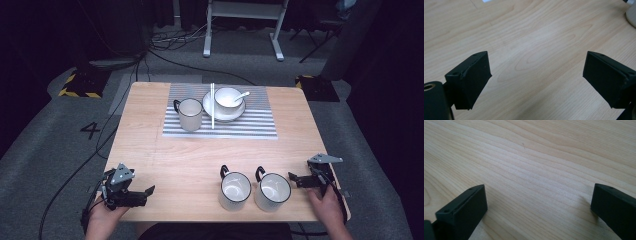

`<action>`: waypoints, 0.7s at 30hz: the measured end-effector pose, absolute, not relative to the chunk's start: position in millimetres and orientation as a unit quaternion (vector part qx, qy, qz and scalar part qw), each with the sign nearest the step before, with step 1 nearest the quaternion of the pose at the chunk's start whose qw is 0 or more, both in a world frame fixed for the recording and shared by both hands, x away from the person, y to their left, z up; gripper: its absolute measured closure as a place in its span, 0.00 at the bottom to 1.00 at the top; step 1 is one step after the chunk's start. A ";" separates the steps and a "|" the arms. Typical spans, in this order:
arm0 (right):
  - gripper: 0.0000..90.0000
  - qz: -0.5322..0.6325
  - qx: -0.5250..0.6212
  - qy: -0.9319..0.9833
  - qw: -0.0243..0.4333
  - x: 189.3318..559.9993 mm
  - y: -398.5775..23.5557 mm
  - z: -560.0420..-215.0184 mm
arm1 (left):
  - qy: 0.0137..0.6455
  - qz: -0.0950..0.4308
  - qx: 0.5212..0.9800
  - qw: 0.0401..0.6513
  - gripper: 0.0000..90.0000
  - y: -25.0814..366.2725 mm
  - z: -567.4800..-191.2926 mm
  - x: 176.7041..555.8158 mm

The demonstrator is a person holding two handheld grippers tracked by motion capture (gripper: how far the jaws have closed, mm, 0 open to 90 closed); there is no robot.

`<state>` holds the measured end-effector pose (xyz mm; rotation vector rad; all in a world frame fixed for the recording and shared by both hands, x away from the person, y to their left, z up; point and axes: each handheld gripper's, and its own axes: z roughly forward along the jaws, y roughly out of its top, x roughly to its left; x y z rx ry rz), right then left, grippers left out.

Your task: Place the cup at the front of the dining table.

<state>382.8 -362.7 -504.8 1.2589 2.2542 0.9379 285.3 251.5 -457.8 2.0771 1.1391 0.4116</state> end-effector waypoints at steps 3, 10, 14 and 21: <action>0.01 0.335 0.449 0.805 0.197 382.9 -362.8 -504.9 | 0.446 0.158 0.810 0.346 0.09 252.4 -465.0 283.7; 0.01 0.335 0.449 0.805 0.197 382.9 -362.8 -504.9 | 0.452 0.147 0.818 0.323 0.09 252.9 -479.1 284.3; 0.01 0.335 0.448 0.805 0.197 382.9 -362.9 -504.9 | 0.452 0.135 0.821 0.323 0.11 250.5 -484.2 287.0; 0.01 0.335 0.449 0.805 0.197 382.9 -362.9 -504.9 | 0.460 0.143 0.823 0.300 0.12 246.8 -491.0 290.4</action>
